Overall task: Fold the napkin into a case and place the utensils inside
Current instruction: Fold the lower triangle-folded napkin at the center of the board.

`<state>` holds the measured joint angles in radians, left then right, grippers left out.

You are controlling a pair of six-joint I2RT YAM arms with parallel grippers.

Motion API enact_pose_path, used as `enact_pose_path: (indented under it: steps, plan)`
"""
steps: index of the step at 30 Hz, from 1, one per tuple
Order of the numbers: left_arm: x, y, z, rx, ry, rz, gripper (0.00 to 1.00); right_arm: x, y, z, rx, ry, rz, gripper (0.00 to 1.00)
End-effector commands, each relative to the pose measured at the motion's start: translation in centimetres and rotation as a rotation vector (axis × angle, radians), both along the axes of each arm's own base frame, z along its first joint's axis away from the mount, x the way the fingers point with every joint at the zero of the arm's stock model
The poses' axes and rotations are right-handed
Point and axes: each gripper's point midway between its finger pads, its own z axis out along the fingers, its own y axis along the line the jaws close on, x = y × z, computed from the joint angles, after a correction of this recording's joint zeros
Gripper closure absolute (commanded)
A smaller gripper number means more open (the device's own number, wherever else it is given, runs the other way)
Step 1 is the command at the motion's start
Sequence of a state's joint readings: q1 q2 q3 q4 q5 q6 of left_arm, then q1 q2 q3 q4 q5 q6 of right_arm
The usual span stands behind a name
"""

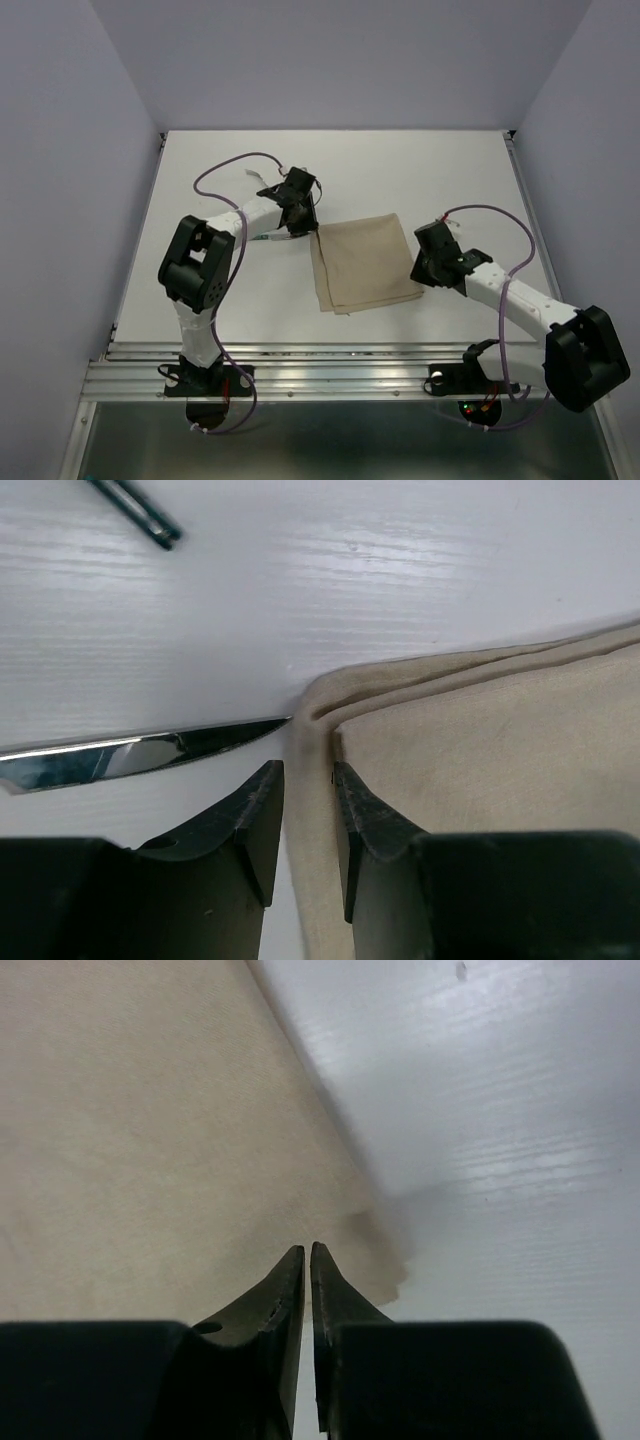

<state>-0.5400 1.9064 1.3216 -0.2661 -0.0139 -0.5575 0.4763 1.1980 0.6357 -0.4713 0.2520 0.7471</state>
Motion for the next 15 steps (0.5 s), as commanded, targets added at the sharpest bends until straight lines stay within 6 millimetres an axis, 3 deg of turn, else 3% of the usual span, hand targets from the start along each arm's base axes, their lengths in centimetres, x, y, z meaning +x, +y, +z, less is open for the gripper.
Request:
enact_pose_path:
  steps: [1, 6, 8, 9, 11, 12, 13, 15]
  plan:
    - [0.5, 3.8, 3.4, 0.006, -0.092, 0.063, 0.63, 3.4, 1.8, 4.9, 0.044, -0.126, 0.040, 0.87]
    - [0.2, 7.7, 2.3, 0.030, -0.078, 0.129, 0.60, 5.8, 5.5, 6.8, 0.031, -0.182, 0.122, 0.79]
    - [0.3, 9.5, 1.4, 0.040, -0.053, 0.167, 0.60, 6.3, 7.8, 6.4, -0.005, -0.174, 0.173, 0.77]
    - [0.1, 10.1, 0.9, 0.047, -0.039, 0.181, 0.60, 7.3, 9.4, 8.0, 0.003, -0.213, 0.196, 0.74]
    - [0.0, 11.1, 0.2, 0.058, -0.015, 0.217, 0.60, 7.9, 12.0, 7.2, -0.028, -0.205, 0.252, 0.68]
    - [-0.2, 11.5, -0.2, 0.062, -0.006, 0.229, 0.60, 9.1, 13.5, 8.4, -0.014, -0.233, 0.264, 0.66]
    - [-0.3, 11.8, -0.8, 0.062, 0.012, 0.248, 0.60, 9.5, 14.4, 6.7, -0.044, -0.195, 0.280, 0.64]
    - [-0.2, 12.9, -1.7, 0.068, 0.036, 0.281, 0.60, 9.8, 16.7, 6.4, -0.060, -0.200, 0.330, 0.55]
